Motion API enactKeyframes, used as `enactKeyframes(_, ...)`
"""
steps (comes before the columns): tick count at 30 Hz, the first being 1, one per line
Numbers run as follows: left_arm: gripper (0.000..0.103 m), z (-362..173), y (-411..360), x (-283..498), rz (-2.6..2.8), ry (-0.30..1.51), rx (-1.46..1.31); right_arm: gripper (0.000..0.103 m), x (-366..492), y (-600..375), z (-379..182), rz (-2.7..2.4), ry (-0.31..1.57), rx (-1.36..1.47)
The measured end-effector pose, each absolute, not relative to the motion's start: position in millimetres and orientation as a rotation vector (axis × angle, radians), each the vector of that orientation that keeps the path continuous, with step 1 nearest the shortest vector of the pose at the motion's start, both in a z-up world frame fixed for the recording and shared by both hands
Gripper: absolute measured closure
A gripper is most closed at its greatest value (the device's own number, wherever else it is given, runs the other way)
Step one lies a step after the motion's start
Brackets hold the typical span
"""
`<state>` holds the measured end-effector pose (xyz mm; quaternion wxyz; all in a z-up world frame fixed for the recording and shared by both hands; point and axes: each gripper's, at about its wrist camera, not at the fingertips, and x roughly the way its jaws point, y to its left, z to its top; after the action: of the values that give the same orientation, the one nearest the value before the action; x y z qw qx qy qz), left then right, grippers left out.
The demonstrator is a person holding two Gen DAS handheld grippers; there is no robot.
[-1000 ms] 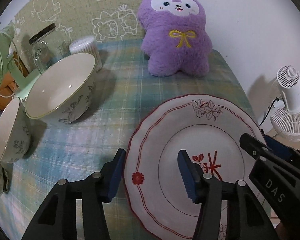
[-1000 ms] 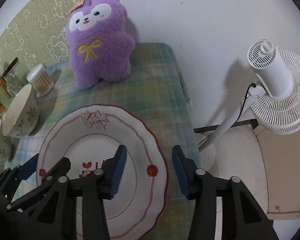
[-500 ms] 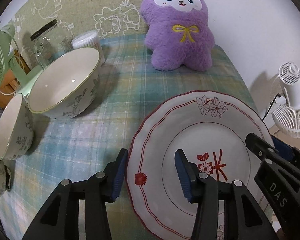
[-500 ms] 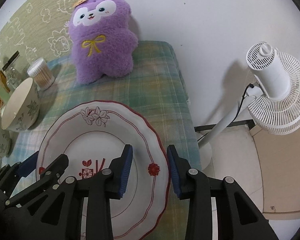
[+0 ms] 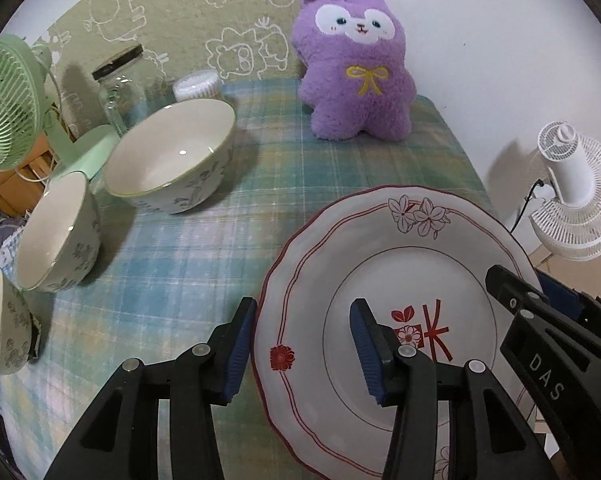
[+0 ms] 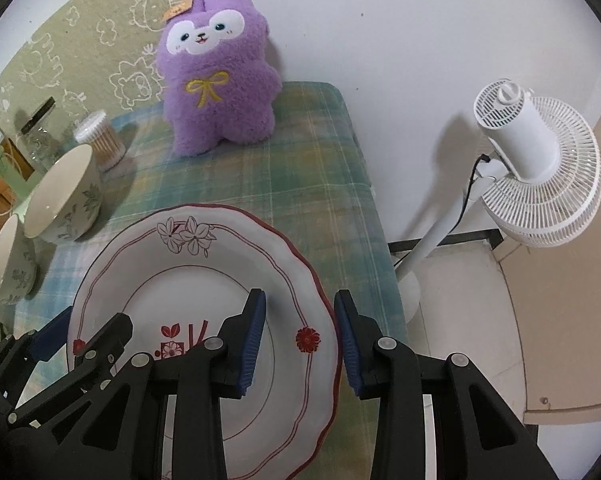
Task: Organize plates and bowls
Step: 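Carry the red-rimmed plate with both grippers and lower it onto the yellow plates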
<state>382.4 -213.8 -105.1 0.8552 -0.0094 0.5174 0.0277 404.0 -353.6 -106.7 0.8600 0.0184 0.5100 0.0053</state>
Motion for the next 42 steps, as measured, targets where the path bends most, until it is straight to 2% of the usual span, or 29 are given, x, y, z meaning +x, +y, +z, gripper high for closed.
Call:
enactKeyframes(19, 0.055, -57, -198, 299, 0.009, 1.028, -0.008, 0.064, 306, -339, -55, -0.072, 1.039, 0.091)
enactKeyframes(42, 0.055, -82, -203, 199, -0.084, 1.059, 0.062, 0.064, 193, -346, -88, -0.175, 1.109, 0.136)
